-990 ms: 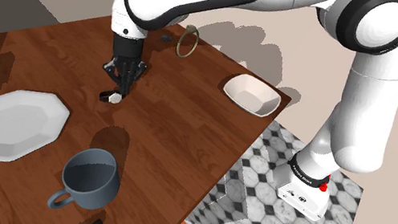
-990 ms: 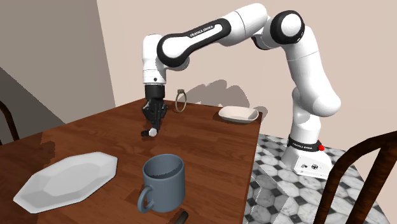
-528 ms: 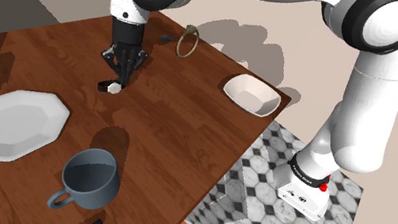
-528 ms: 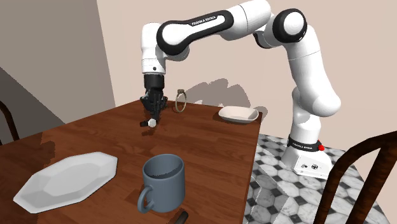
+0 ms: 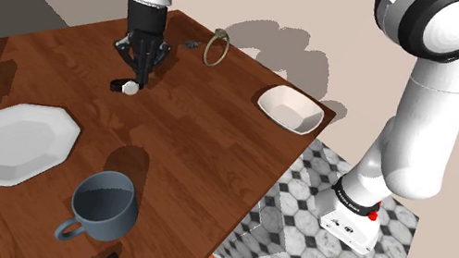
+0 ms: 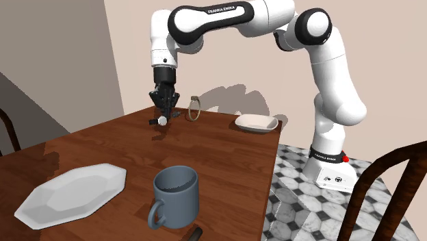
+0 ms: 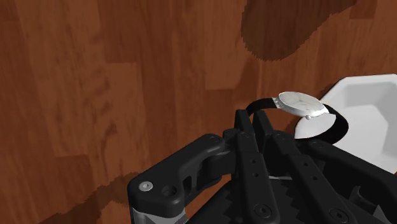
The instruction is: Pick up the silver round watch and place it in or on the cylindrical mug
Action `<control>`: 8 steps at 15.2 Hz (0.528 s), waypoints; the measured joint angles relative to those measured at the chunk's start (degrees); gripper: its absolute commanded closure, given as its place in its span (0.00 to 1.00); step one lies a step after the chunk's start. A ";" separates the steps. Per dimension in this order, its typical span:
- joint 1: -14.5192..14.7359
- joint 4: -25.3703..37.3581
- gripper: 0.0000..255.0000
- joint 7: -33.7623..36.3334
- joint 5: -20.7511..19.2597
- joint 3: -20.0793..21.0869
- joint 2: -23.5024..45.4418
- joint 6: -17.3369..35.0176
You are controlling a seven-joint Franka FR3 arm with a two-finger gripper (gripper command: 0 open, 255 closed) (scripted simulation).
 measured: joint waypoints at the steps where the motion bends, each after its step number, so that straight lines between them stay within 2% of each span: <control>1: 0.01 0.73 1.00 0.18 -0.02 0.02 -0.12 -0.83; 5: 0.09 3.78 1.00 0.74 -0.16 0.05 0.00 -3.69; 8: 1.59 2.54 1.00 3.08 -0.07 0.88 -1.52 -3.43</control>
